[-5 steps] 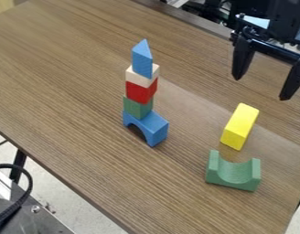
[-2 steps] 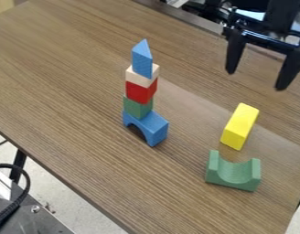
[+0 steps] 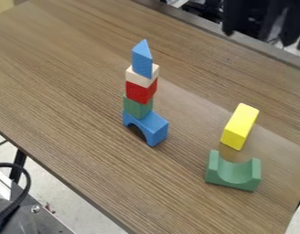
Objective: Put the triangle on top of the yellow block
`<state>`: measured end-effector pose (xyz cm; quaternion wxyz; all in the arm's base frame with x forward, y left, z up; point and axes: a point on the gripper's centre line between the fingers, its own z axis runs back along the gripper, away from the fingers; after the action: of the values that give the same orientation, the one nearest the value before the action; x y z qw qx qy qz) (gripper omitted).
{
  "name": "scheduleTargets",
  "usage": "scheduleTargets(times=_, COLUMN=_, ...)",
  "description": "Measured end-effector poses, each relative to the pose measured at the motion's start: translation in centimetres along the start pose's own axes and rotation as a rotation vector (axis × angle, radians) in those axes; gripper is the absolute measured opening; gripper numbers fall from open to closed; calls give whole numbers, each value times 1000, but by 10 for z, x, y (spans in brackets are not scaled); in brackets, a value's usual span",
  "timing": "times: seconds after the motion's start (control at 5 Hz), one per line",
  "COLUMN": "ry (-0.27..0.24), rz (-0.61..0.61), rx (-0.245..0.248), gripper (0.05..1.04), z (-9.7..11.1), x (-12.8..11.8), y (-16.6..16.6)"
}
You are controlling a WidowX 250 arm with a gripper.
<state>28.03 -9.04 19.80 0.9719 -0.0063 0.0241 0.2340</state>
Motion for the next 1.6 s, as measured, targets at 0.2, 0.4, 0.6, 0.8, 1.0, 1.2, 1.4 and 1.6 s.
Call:
scheduleTargets(times=0.2, ry=-13, rz=19, rx=-13, gripper=999, z=6, x=-6, y=7)
scheduleTargets(times=0.4, ry=48, rz=54, rx=-17, gripper=999, z=-3, x=-10, y=14)
scheduleTargets(times=0.6, ry=110, rz=127, rx=-15, gripper=999, z=-3, x=-11, y=29)
scheduleTargets(times=0.8, ry=150, rz=262, rx=-46, gripper=999, z=6, x=-20, y=54)
scheduleTargets(times=1.0, ry=148, rz=387, rx=-92, gripper=999, z=-23, x=-14, y=57)
scheduleTargets(times=1.2, ry=180, rz=492, rx=-120, gripper=999, z=-48, x=-7, y=67)
scheduleTargets(times=1.4, ry=211, rz=519, rx=-107, gripper=999, z=-73, x=7, y=66)
scheduleTargets(times=1.6, ry=254, rz=503, rx=-99, gripper=999, z=-83, x=10, y=66)
